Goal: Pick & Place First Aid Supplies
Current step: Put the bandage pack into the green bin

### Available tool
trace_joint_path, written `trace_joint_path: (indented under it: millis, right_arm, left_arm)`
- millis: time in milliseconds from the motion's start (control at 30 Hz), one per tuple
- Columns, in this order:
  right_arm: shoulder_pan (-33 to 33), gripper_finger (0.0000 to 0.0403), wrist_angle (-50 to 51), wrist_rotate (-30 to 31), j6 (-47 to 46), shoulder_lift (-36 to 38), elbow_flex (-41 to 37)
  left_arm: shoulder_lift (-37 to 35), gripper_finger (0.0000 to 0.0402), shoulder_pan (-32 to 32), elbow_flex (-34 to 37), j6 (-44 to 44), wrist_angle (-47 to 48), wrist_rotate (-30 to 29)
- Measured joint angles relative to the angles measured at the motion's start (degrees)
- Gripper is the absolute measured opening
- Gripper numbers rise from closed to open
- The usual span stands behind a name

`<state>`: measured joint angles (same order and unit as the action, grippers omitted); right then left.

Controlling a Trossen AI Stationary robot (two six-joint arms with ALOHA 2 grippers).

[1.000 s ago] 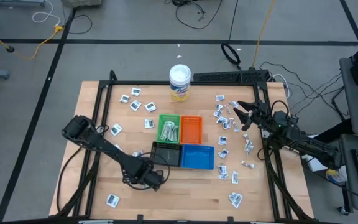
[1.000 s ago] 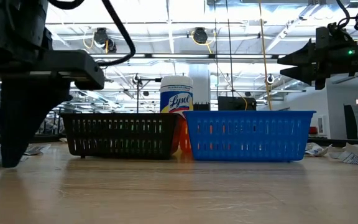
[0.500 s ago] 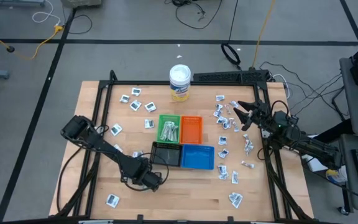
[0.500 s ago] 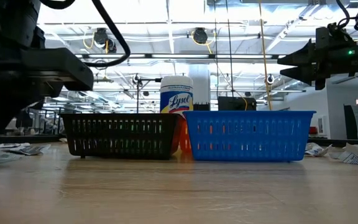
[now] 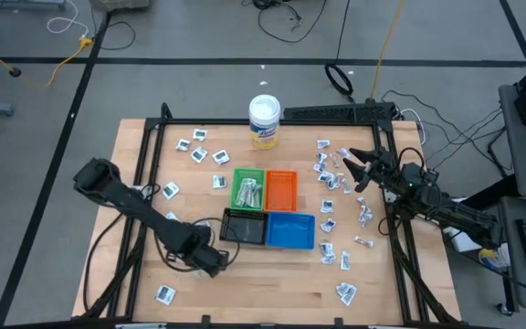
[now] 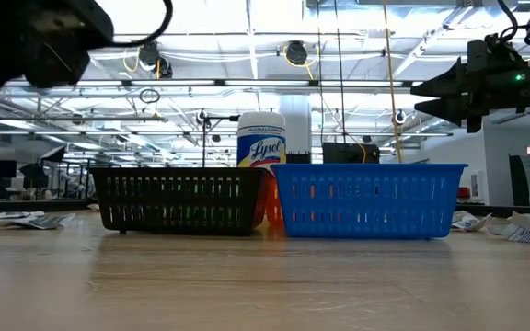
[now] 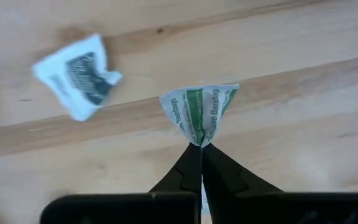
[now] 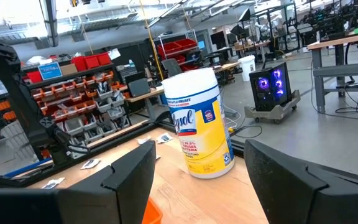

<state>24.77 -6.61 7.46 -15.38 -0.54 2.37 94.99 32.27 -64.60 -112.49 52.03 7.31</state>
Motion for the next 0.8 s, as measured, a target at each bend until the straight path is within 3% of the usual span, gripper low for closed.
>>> trace_joint_path:
  millis: [367,800]
  right_arm:
    - [0.01,0.0242,0.02,0.0,0.0,0.0,0.0]
    - [0.02,0.0243,0.02,0.0,0.0,0.0,-0.02]
  left_arm:
    - [-4.71,0.0003,-1.89,-0.02,5.19,4.79,0.66]
    - [-4.23,0.0001,-24.19,-3.51,26.16,4.94,1.19]
